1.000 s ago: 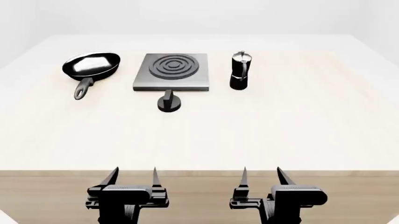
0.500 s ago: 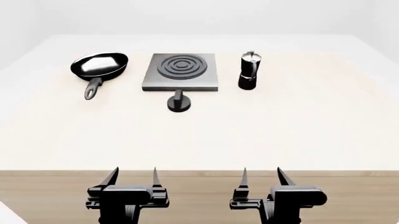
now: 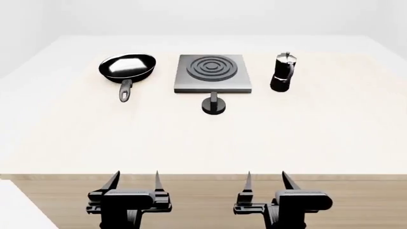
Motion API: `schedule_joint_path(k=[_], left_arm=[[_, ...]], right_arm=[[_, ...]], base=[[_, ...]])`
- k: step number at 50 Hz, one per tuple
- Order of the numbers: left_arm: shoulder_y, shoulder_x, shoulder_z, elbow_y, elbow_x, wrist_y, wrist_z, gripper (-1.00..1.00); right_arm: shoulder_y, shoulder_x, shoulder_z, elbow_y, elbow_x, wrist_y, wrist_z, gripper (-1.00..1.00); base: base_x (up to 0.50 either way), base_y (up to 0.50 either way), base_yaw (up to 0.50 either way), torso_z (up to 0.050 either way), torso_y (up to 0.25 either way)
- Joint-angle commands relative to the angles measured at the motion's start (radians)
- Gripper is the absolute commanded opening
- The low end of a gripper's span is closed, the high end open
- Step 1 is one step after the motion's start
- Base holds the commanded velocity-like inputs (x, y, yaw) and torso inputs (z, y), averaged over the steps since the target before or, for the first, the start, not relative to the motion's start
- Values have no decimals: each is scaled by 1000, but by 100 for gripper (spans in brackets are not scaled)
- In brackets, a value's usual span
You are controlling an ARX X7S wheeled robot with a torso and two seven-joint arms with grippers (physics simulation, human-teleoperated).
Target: Turn on the stove and put the frying pan on it.
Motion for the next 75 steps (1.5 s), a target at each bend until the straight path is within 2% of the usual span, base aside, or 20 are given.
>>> schedule_joint_path(k=[1,11,67,68,70,75], left_arm=[[-3,-10,17,-6,-9,6,-16,100],[-7,-19,26,-13,-20,10,-24,100],[-12,-56,71,-8,-58,12,-70,100],[-9,-56,71,-4,-55,11,-75,100],[-10,-56,72,-9,-57,15,-76,100],[-11,-58,75,-13,-58,19,-79,100]], right_arm=[[1,11,-9,3,20,-12,14,100],[6,19,-20,9,28,-10,26,100],[11,59,-68,4,65,-7,69,100],[47,61,-163,-146,65,143,109,100],[50,63,-170,-378,60,443,116,100],[55,67,-178,-389,59,477,124,100]], base=[[0,0,0,0,0],[218,0,0,0,0],[500,0,0,0,0],[0,0,0,0,0],[0,0,0,0,0],[0,0,0,0,0]])
